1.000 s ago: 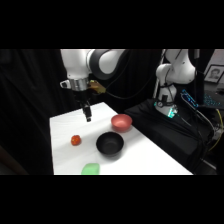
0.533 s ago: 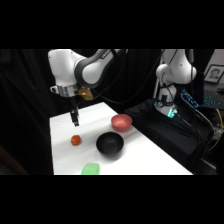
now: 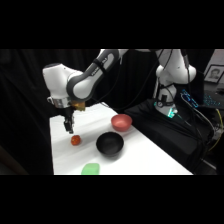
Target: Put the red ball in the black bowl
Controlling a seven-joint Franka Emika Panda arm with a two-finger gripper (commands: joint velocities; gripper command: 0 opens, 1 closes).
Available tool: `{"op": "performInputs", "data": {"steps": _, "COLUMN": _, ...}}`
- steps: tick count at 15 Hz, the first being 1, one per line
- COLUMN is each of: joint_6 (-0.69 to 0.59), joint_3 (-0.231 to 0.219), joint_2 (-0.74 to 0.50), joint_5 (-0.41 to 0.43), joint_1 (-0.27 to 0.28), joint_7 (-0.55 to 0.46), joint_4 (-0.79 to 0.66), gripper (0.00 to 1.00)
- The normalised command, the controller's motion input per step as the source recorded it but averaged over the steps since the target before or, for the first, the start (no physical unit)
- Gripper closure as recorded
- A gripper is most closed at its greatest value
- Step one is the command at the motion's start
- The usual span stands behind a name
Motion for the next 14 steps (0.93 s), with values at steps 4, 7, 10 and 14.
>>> {"op": "performInputs", "data": {"steps": 4, "joint_6": -0.05, "joint_3": -0.038, "joint_2": 0.3, "joint_5": 0.136, "joint_1": -0.017, "joint_7": 0.1, "joint_4": 0.4, "gripper": 0.0}}
{"op": "performInputs", "data": {"steps": 7, "joint_6": -0.05, "joint_3": -0.037, "joint_2": 0.27, "joint_5": 0.131, "joint_1": -0.002, "joint_7": 0.1, "joint_4": 0.35, "gripper": 0.0}}
{"op": "performInputs", "data": {"steps": 10, "joint_6": -0.04, "joint_3": -0.049, "joint_2": 0.22, "joint_5": 0.11, "joint_1": 0.014, "joint_7": 0.1, "joint_4": 0.31, "gripper": 0.0}}
{"op": "performInputs", "data": {"steps": 14, "joint_6": -0.03, "joint_3": -0.062, "joint_2": 0.2, "joint_5": 0.102, "joint_1": 0.017, "joint_7": 0.09, "joint_4": 0.27, "gripper": 0.0}}
